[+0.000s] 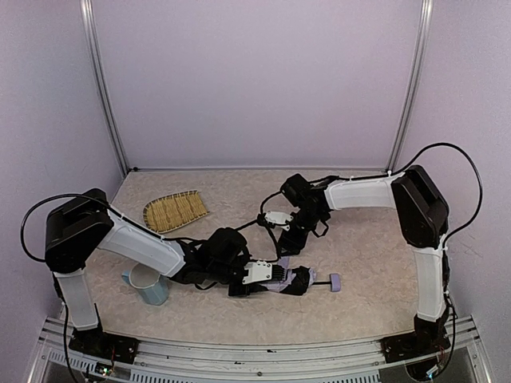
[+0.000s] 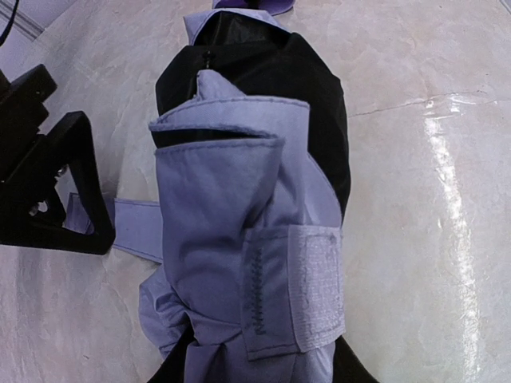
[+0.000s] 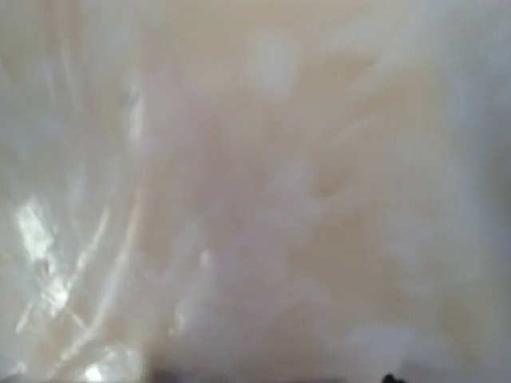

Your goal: Put away the umbrella

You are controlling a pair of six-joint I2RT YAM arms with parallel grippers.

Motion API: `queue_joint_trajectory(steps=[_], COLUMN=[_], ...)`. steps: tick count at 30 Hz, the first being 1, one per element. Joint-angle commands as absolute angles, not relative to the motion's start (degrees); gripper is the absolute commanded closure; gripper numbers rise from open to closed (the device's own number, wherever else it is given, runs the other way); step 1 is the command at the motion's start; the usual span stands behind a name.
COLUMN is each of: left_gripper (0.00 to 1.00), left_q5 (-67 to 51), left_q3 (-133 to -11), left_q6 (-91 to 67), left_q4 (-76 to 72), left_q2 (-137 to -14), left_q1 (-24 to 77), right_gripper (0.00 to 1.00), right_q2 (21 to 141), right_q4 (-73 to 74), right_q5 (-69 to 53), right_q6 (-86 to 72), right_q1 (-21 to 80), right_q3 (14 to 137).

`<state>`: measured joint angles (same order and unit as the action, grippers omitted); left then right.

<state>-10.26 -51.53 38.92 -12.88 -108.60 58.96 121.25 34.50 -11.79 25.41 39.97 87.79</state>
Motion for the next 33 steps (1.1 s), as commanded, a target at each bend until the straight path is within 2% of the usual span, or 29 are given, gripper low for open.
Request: queue_joint_trajectory(steps=[1, 4, 7, 12, 15, 25, 33], left_gripper=[1.00, 1.00, 1.00, 1.00, 1.00, 1.00, 1.00], left_q5=[-12.83, -12.87, -12.81, -12.72, -12.66, -12.53, -14.96], left_q3=[-48.86, -48.91, -49.10, -48.99, -48.94, -50.31, -51.02], left_q6=[39.33, 39.27, 39.27, 39.12, 39.05, 38.11, 34.52], left_q4=[0.18, 0.26, 0.34, 0.35, 0.27, 1.37, -0.02], left_q2=[-113.20, -113.27, -113.46, -113.30, -113.20, -114.58, -115.35], left_q1=[59.85, 59.85, 59.85, 59.94, 59.94, 59.94, 57.08], right_gripper=[0.37, 0.40, 0.46, 0.73, 0.99, 1.00, 1.00], right_q2=[124.09, 122.73, 121.10, 120.38, 119.88, 112.17, 101.53], right_q4=[34.89, 34.71, 34.83, 35.73, 36.44, 37.08, 21.97], right_q5=[-10.58, -10.17, -9.99, -9.95, -11.11, -17.99, -37.09], right_q6=[24.43, 23.77, 23.18, 21.97, 21.07, 12.25, -2.57], right_q1=[41.04, 41.04, 41.04, 41.04, 41.04, 41.19, 43.51], right_q3=[84.37, 82.35, 81.54, 81.33, 81.72, 87.15, 72.99])
